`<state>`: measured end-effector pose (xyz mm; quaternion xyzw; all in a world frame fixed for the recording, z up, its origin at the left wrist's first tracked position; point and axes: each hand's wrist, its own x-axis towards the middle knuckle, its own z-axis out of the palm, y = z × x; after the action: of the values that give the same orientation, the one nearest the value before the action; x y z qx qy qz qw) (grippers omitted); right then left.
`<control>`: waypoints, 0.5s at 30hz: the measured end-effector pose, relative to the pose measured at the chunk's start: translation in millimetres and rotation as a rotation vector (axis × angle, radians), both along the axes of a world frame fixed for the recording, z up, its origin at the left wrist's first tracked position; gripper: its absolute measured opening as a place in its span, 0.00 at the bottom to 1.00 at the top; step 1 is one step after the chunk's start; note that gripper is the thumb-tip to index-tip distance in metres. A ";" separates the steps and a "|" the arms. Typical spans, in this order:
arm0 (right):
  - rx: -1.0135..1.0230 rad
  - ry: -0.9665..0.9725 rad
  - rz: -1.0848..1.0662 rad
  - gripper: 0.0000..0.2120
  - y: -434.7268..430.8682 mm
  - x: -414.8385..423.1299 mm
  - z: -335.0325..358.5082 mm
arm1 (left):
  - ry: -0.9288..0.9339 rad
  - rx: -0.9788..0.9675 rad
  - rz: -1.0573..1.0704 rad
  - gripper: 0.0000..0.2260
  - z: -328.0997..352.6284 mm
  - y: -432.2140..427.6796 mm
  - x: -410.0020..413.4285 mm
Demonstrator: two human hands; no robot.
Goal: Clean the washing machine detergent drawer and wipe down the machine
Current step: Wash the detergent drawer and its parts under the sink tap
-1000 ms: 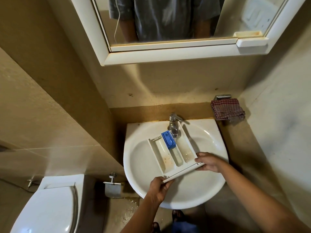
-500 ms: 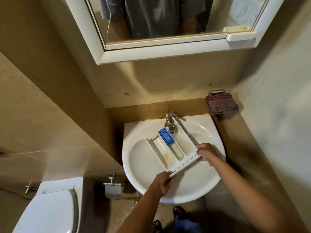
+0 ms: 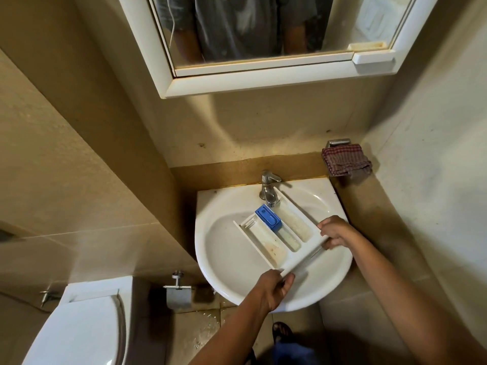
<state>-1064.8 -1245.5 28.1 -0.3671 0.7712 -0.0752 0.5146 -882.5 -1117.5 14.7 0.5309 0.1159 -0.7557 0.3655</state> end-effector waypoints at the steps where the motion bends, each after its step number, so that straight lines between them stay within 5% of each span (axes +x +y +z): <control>1: 0.025 0.001 0.007 0.13 1.0 -0.9 4.4 | 0.003 0.001 -0.007 0.10 4.6 1.0 -0.4; 6: 0.121 -0.040 0.034 0.07 9.4 -7.9 23.1 | 0.015 0.005 -0.072 0.08 24.6 2.5 -1.9; 15: 0.224 -0.011 0.027 0.15 11.2 -13.7 32.7 | -0.018 -0.018 -0.218 0.06 42.4 3.0 0.5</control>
<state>-1078.5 -1234.3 60.8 -0.3174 0.7669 0.0163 0.5576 -882.0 -1114.5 57.0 0.5440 0.0473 -0.7871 0.2868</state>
